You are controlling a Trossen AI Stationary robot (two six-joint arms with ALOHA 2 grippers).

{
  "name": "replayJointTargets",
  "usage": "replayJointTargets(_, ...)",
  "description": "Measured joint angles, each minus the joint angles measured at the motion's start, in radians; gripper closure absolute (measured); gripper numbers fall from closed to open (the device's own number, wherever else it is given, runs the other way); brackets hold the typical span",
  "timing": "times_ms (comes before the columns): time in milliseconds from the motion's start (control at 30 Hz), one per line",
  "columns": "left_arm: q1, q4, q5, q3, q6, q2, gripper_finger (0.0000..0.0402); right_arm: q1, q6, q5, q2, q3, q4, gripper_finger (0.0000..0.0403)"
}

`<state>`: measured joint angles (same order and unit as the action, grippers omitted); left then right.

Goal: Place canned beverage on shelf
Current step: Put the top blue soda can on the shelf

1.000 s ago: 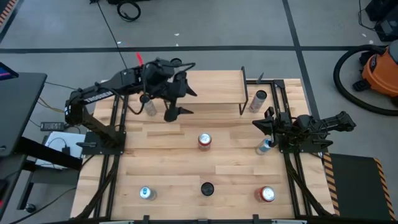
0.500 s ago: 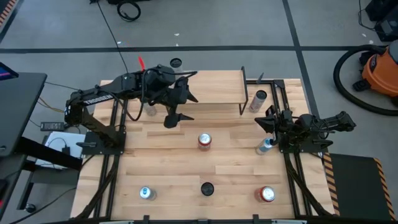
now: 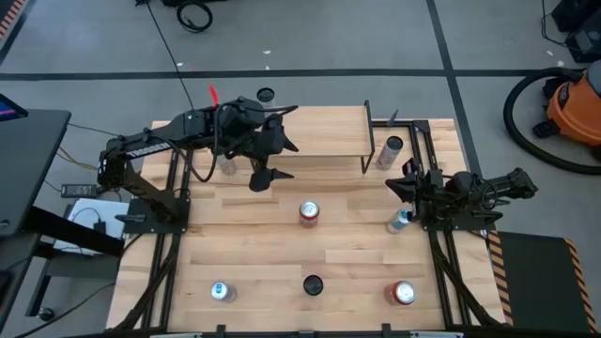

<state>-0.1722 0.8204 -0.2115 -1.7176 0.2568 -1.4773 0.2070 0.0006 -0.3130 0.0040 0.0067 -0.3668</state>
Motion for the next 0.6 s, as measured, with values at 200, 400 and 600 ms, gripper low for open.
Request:
replayJointTargets(200,0.000,0.000,0.000,0.000,-0.070,0.000,0.0049,0.000,0.003,0.044,0.000,0.000,0.006,0.0327)
replayJointTargets(400,0.000,-0.022,0.017,0.000,-0.082,0.000,0.0049,0.000,-0.046,0.067,0.000,0.000,0.041,0.0264)
replayJointTargets(600,-0.001,-0.063,0.031,0.000,-0.080,0.000,0.0049,0.000,-0.049,-0.029,0.000,0.000,0.017,0.0226)
